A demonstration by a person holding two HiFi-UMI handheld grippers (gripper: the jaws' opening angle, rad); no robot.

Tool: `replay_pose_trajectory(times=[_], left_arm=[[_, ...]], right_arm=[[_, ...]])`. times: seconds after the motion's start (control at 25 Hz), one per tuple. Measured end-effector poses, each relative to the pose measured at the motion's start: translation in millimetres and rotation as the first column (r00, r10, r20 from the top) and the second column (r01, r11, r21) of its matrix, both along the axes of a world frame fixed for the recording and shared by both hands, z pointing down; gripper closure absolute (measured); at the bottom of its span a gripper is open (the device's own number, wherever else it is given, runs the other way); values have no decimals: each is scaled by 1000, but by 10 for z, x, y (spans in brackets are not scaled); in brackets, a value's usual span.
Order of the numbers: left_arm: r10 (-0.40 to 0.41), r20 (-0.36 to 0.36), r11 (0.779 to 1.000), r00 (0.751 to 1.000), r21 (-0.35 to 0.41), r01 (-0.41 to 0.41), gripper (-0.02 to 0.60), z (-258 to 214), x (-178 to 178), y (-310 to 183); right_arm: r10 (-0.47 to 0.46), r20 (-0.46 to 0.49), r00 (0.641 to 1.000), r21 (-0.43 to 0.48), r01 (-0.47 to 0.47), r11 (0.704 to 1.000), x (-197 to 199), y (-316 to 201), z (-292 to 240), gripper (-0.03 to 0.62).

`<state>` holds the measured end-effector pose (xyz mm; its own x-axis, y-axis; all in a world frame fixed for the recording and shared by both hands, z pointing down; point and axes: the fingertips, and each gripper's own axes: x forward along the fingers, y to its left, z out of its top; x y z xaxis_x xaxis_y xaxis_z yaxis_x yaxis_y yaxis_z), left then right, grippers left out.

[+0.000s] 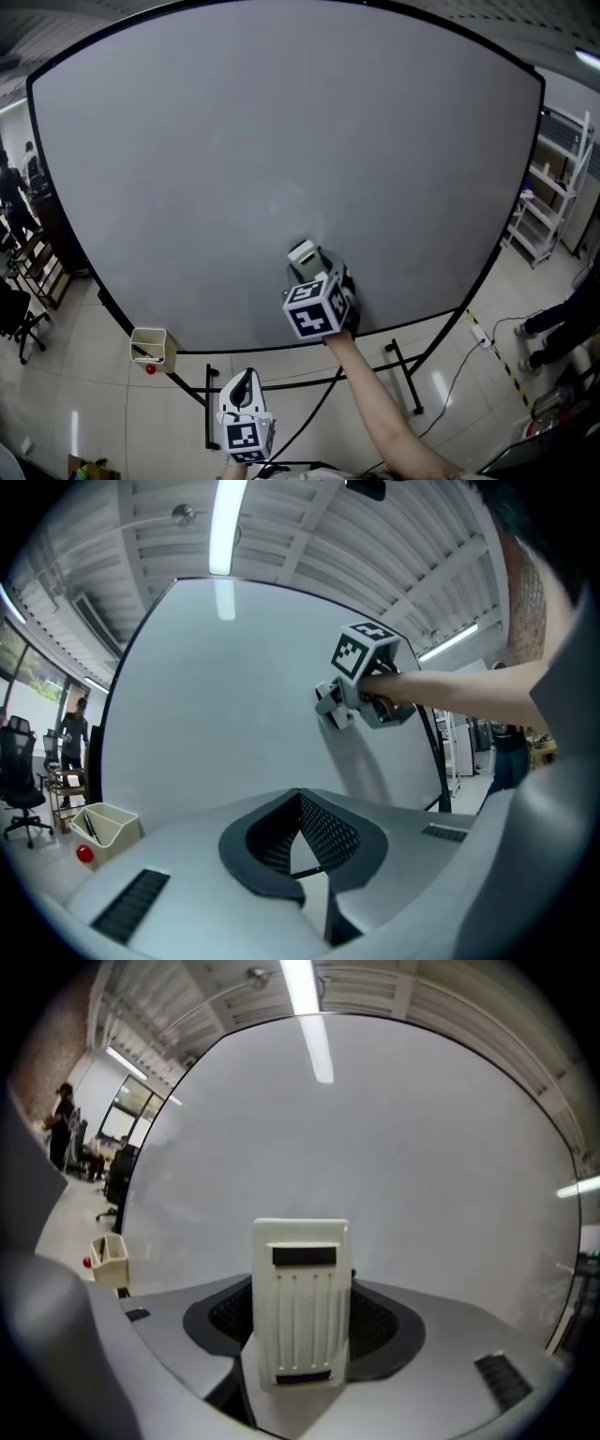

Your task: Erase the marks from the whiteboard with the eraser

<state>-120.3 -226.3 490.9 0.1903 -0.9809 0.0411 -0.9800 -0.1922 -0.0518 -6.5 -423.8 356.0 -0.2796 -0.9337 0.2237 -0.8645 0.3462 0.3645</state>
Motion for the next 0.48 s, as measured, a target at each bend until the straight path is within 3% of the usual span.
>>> replay_pose_trajectory(times=[0.12, 0.32, 0.48], left_arm=[[-24, -42, 1000, 999, -17, 23, 580, -9, -23, 27], [-47, -57, 999, 997, -15, 46, 579, -12, -127, 44], [-54, -55, 998, 997, -21, 53, 579, 42, -168, 54]], right_arm=[[-34, 83, 996, -21, 36, 999, 185, 0, -475, 318], [40, 112, 993, 7, -41, 999, 731, -138, -1187, 318], [105, 163, 981, 118, -125, 985, 795, -131, -1442, 315]])
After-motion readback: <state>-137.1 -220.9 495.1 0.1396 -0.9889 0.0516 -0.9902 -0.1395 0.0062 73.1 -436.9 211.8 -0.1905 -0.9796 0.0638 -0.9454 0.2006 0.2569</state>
